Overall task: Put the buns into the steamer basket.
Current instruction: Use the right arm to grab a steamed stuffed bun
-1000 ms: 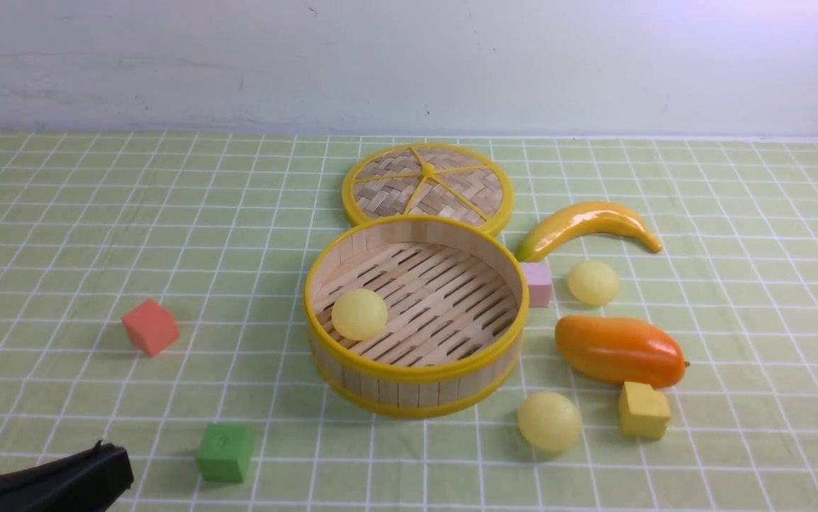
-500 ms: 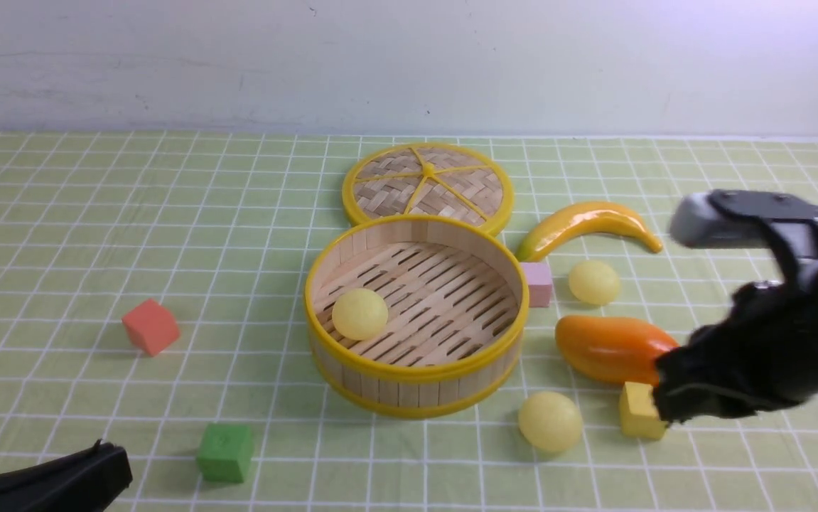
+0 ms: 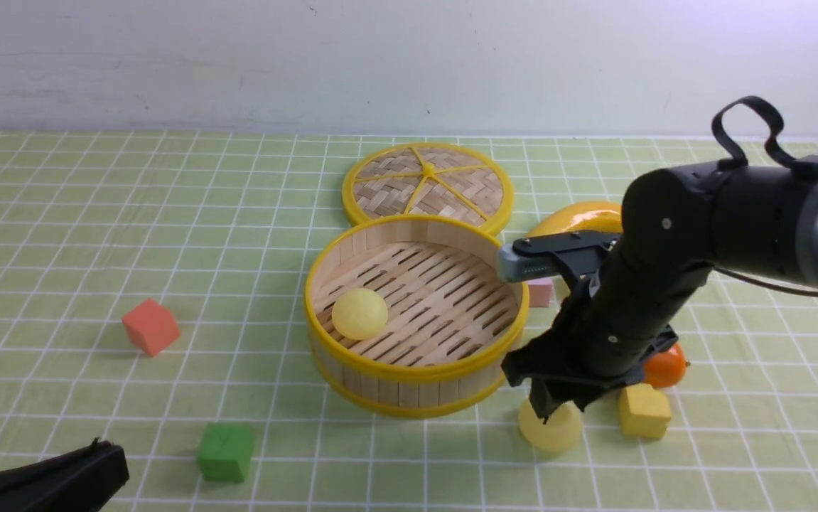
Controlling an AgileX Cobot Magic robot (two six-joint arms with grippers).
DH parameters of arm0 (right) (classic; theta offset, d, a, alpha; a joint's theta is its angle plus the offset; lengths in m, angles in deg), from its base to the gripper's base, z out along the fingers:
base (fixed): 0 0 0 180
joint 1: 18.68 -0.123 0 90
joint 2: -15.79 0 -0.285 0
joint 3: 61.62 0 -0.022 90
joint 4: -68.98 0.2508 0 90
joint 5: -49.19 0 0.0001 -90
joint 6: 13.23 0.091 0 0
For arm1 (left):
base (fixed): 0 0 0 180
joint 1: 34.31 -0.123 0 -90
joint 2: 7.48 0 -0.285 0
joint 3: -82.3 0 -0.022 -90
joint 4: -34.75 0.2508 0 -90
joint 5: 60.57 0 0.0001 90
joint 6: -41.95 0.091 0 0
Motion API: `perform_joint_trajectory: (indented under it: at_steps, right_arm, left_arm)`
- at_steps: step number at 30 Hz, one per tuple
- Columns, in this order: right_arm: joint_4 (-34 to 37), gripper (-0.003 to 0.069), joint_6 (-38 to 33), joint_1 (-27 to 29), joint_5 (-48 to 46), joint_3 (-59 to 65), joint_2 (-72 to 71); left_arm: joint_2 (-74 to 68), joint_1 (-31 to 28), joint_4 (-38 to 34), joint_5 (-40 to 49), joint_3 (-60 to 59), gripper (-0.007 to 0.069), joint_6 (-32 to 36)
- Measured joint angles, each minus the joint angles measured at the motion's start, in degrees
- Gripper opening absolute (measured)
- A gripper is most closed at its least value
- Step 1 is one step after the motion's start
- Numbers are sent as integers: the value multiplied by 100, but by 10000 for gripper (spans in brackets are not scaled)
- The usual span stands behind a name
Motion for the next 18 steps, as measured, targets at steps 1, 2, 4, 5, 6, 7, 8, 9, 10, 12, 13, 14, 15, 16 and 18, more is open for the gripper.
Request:
perform_joint_trajectory:
  at_steps: [1,2,4,5,6,7,8,9,10,12,13,14,15,16,18]
  right_arm:
    - [-6,346,6,0,99,-6,35]
    - [-20,343,12,0,172,-6,64]
    - [-27,327,16,0,261,-7,123]
    - [-26,310,16,0,295,-12,168]
    - [-26,307,16,0,295,-12,175]
    - [-30,280,18,0,315,-12,215]
    - [-33,258,18,0,315,-12,234]
    - [-37,238,18,0,315,-12,241]
    - [-51,212,18,0,302,-12,245]
    - [-99,148,18,0,260,-12,245]
    - [-133,116,18,0,229,-12,245]
    - [-148,110,18,0,229,-12,245]
    - [-174,62,18,0,184,-12,245]
    - [-201,32,18,0,155,-12,239]
    - [-247,2,18,0,39,-30,171]
  left_arm:
    - [0,0,0,0,0,-5,0]
    - [0,0,0,0,0,-6,0]
    - [0,0,0,2,0,-6,0]
    - [0,0,0,2,0,-6,0]
    - [0,0,0,2,0,-6,0]
    - [0,0,0,2,0,-6,0]
    - [0,0,0,2,0,-6,0]
    - [0,0,0,2,0,-4,0]
    - [0,0,0,2,0,-3,0]
    - [0,0,0,2,0,-2,0]
    - [0,0,0,2,0,-1,0]
    - [0,0,0,2,0,-1,0]
    - [0,0,0,2,0,0,0]
    - [0,0,0,2,0,1,0]
    - [0,0,0,2,0,4,0]
